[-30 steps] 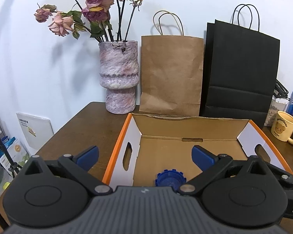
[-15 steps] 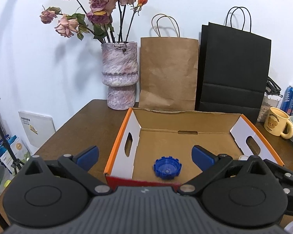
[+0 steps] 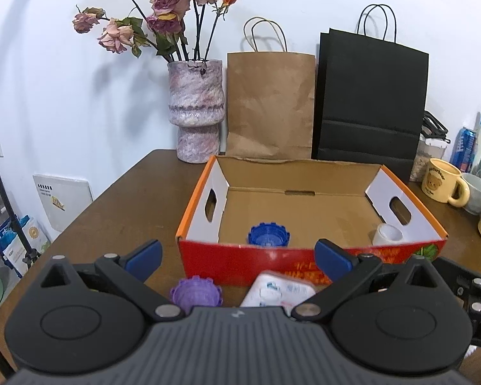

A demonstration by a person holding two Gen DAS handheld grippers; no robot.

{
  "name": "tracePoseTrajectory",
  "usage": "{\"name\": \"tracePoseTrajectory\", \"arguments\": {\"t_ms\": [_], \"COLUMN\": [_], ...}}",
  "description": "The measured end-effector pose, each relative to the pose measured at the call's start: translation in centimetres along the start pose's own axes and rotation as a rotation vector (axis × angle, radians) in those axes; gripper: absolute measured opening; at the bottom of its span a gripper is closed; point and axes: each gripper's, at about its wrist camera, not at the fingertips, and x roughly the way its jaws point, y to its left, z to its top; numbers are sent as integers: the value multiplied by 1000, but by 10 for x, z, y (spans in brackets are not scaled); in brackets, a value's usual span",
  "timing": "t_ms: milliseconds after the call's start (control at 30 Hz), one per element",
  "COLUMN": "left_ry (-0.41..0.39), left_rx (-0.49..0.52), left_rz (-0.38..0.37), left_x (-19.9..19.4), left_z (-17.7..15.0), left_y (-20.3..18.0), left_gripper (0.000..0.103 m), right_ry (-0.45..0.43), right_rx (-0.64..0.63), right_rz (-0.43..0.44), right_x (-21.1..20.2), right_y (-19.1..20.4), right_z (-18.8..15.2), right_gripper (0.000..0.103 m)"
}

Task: Organize rigid objects
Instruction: 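Withdraw both grippers from the box back toward the table objects, then lower the right gripper onto the white screw cap and close it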

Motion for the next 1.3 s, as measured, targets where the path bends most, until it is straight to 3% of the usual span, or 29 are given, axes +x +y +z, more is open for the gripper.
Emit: {"name": "tracePoseTrajectory", "arguments": {"t_ms": [733, 1300], "left_ry": [46, 106], "left_rx": [30, 34], "left_rz": [-14, -16], "left_x": [-41, -56], "left_z": [-49, -87], "left_y": [-4, 6], "left_gripper": [103, 103], "right_ry": [55, 152], "right_rx": [-17, -33], "right_rz": [13, 40], "right_x": [-50, -67], "right_y": [-3, 0], "right_z": [-50, -96], "right_gripper": [103, 103]}}
